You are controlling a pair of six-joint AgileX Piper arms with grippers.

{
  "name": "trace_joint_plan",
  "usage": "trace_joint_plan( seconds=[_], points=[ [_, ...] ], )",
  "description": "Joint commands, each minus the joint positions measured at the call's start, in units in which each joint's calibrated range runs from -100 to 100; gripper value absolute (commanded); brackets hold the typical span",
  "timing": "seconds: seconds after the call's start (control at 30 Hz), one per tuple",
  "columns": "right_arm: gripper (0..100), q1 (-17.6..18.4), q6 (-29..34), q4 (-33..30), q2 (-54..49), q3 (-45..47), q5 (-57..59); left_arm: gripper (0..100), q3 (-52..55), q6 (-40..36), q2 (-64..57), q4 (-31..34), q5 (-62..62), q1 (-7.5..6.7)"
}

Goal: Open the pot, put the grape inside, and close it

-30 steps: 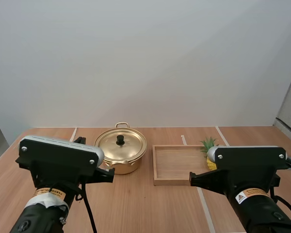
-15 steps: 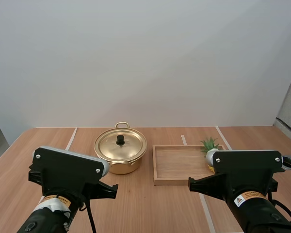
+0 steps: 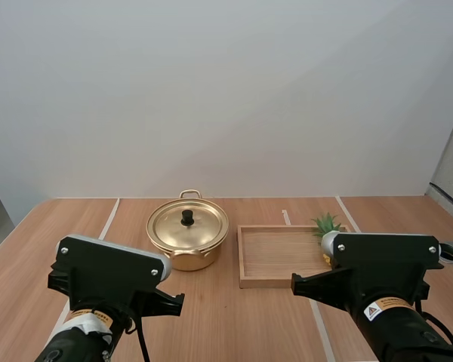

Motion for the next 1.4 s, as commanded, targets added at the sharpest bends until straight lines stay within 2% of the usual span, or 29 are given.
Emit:
trace_joint_plan(
  seconds=[0.0,0.4,0.67,1.37],
  points=[
    [0,-0.2,0.2,0.8,-0.3,0.3,1.1,0,0.1,0.2,-0.2,0.5,-1.9,0.12],
    [0,-0.2,0.2,1.7,-0.3,3.9,-3.4,0,0.1,0.2,-0.2,0.5,-1.9,0.12],
    [0,3.6,0.2,1.6,-0.3,3.9,-3.4,0,0.1,0.2,-0.8,0.5,-1.3,0.12],
    [0,3.3,0.2,1.6,-0.3,3.9,-4.4,0,0.1,0.2,-1.0,0.5,-1.3,0.12]
  ],
)
